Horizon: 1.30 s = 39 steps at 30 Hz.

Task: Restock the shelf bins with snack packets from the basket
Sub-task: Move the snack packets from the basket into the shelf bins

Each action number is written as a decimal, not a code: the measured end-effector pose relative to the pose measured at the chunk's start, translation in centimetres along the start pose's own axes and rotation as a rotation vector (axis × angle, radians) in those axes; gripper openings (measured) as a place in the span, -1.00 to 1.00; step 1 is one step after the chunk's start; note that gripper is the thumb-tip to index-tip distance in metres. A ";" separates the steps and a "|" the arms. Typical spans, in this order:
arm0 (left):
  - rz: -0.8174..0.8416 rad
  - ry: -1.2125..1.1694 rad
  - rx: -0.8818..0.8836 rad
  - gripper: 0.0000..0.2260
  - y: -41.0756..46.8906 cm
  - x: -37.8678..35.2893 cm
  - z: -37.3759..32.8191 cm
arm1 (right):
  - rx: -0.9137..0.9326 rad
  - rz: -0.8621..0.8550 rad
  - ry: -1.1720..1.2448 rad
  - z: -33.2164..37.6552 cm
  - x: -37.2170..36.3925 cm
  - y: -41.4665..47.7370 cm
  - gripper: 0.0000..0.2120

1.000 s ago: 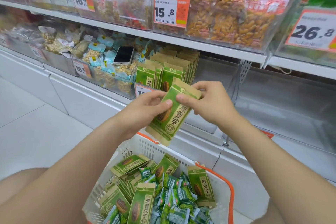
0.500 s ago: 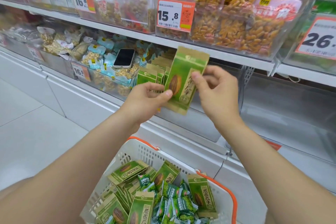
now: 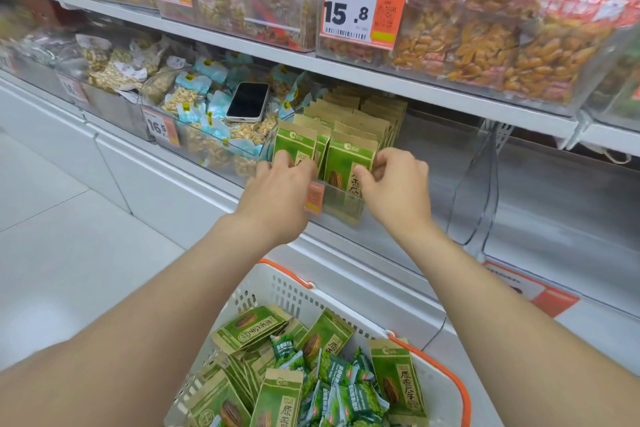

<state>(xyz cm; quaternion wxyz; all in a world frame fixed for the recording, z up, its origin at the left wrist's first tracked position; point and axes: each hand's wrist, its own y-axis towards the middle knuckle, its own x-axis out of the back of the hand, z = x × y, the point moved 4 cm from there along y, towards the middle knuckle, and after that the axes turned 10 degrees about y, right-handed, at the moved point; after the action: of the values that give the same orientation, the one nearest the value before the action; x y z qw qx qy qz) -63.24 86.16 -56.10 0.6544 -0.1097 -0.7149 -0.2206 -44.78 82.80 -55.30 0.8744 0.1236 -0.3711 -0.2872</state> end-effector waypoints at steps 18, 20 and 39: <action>0.001 -0.055 -0.026 -0.83 -0.4 -1.9 -0.4 | 0.255 0.096 -0.010 2.1 1.4 -1.7 -0.90; 0.133 0.016 -0.052 -0.87 -1.0 -3.7 -0.9 | 0.324 0.286 -0.050 2.8 0.7 -3.4 -0.96; 1.053 0.331 -0.359 -0.37 -13.9 -22.0 -5.2 | 0.338 1.355 -0.756 -2.0 -6.0 -16.8 -0.70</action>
<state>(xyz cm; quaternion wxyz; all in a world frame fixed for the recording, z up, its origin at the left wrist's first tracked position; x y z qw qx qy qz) -62.19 74.47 -79.93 0.7502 -0.5239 -0.4035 0.0027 -53.60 72.88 -67.41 0.6430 -0.1039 -0.6757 0.3454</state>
